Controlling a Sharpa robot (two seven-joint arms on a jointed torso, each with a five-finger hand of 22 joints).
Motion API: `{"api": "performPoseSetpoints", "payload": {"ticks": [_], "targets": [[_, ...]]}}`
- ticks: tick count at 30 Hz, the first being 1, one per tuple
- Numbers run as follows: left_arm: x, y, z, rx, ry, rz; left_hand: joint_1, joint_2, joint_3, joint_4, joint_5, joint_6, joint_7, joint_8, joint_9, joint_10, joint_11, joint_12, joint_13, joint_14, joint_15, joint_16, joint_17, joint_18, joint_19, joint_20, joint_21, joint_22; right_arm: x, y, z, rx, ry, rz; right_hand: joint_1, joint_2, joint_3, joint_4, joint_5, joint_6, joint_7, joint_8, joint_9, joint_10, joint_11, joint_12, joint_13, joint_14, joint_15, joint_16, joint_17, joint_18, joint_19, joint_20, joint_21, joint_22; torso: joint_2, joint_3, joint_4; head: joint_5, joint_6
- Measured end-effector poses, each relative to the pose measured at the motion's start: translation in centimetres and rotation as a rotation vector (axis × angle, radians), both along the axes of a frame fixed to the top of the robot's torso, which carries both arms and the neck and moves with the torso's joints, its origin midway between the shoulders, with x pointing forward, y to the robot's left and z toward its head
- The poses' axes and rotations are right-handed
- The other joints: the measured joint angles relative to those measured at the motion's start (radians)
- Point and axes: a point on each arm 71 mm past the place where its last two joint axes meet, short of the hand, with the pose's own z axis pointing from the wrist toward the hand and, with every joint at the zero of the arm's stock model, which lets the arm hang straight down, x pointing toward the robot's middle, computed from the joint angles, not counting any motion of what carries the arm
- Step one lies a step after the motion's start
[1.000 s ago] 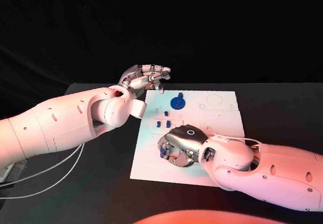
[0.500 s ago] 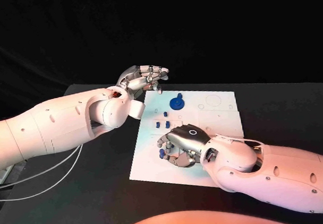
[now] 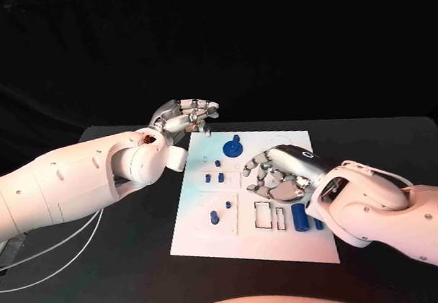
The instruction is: Assemble the parts on the task board
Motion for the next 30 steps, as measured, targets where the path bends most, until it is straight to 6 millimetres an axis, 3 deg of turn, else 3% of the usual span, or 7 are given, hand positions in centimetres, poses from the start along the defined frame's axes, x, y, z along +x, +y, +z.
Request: {"api": "performPoseSetpoints", "payload": {"ticks": [2,4,7,9,11,19,30], "targets": [[0.0,0.1,0.0,0.000,0.000,0.001,0.000,0.000,0.000,0.000,0.000,0.000,0.000,0.000,0.000,0.000,0.000,0.000,0.000,0.000,0.000,0.000,0.000,0.000,0.000,0.000,0.000,0.000,0.3,-1.9,0.4,0.027,0.054,-0.044,-0.002,0.004,-0.031,0.009,0.029,0.005,-0.016,0.040,0.029,0.054,-0.006,0.370,0.402,0.000,-0.008,0.012,0.017,-0.016,0.000,0.000,0.026,0.000,-0.001,-0.0008,-0.0009,-0.013,0.006],[0.0,0.2,0.0,0.002,0.001,0.002,0.000,0.000,0.000,0.000,0.000,0.000,0.000,0.000,0.000,0.000,0.000,0.000,0.000,0.000,0.000,0.000,0.000,0.000,0.000,0.000,0.000,0.000,0.5,-4.1,0.5,0.047,0.120,-0.095,-0.013,0.027,-0.048,0.027,0.030,-0.012,-0.019,0.077,0.059,0.079,-0.010,0.670,0.676,0.000,-0.007,0.027,0.045,-0.016,0.000,0.000,0.046,0.000,-0.002,-0.0014,-0.0016,-0.033,0.012],[-0.1,0.2,0.0,0.002,0.002,0.003,0.000,0.000,0.000,0.000,0.000,0.000,0.000,0.000,0.000,0.000,0.000,0.000,0.000,0.000,0.000,0.000,0.000,0.000,0.000,0.000,0.000,0.000,0.3,-6.7,0.3,0.062,0.200,-0.157,-0.024,0.038,-0.071,0.059,0.030,-0.027,-0.022,0.120,0.095,0.125,-0.006,0.858,0.858,0.000,-0.007,0.049,0.093,-0.016,0.000,0.000,0.073,0.000,-0.003,-0.0013,-0.0044,-0.059,0.019],[-0.1,0.3,0.0,0.002,0.002,0.003,0.000,0.000,0.000,0.000,0.000,0.000,0.000,0.000,0.000,0.000,0.000,0.000,0.000,0.000,0.000,0.000,0.000,0.000,0.000,0.000,0.000,0.000,-0.1,-7.7,0.2,0.065,0.236,-0.181,-0.038,0.034,-0.085,0.078,0.030,-0.037,-0.021,0.139,0.111,0.137,-0.005,0.900,0.880,0.000,-0.007,0.057,0.111,-0.016,0.000,0.000,0.085,0.000,-0.003,-0.0013,-0.0064,-0.072,0.022],[-0.1,0.4,-0.1,0.004,0.003,0.004,0.000,0.000,0.000,0.000,0.000,0.000,0.000,0.000,0.000,0.000,0.000,0.000,0.000,0.000,0.000,0.000,0.000,0.000,0.000,0.000,0.000,0.000,-0.6,-8.8,0.2,0.062,0.264,-0.209,-0.053,0.030,-0.096,0.092,0.030,-0.039,-0.022,0.147,0.119,0.141,-0.005,0.915,0.884,0.000,-0.007,0.060,0.122,-0.031,0.000,0.000,0.089,0.000,-0.004,-0.0009,-0.0089,-0.087,0.024],[-0.4,0.1,-0.1,0.001,0.004,-0.004,0.000,0.000,0.000,0.000,0.000,-0.002,0.002,0.000,0.000,0.000,0.000,0.000,0.000,0.000,0.000,0.000,0.000,0.000,0.000,0.000,0.000,0.000,-2.2,-11.1,-1.0,-0.004,0.323,-0.309,-0.066,0.020,-0.128,0.129,0.014,-0.046,-0.022,0.165,0.134,0.144,-0.005,0.925,0.884,0.000,-0.007,0.070,0.139,-0.031,0.000,0.000,0.089,0.000,-0.005,-0.0005,-0.0131,-0.127,0.017],[-0.6,0.1,0.0,-0.001,0.004,-0.008,0.000,0.000,-0.003,0.003,0.000,-0.007,0.000,0.000,0.000,0.000,0.000,0.000,0.001,0.000,0.000,0.000,-0.001,0.000,0.000,0.000,0.000,-0.001,-4.0,-11.5,-3.6,-0.123,0.332,-0.385,-0.081,0.006,-0.159,0.160,-0.001,-0.050,-0.026,0.176,0.141,0.144,-0.005,0.929,0.884,0.000,-0.007,0.076,0.139,-0.031,0.000,0.000,0.089,0.000,-0.003,-0.0012,-0.0102,-0.147,0.004]]}}
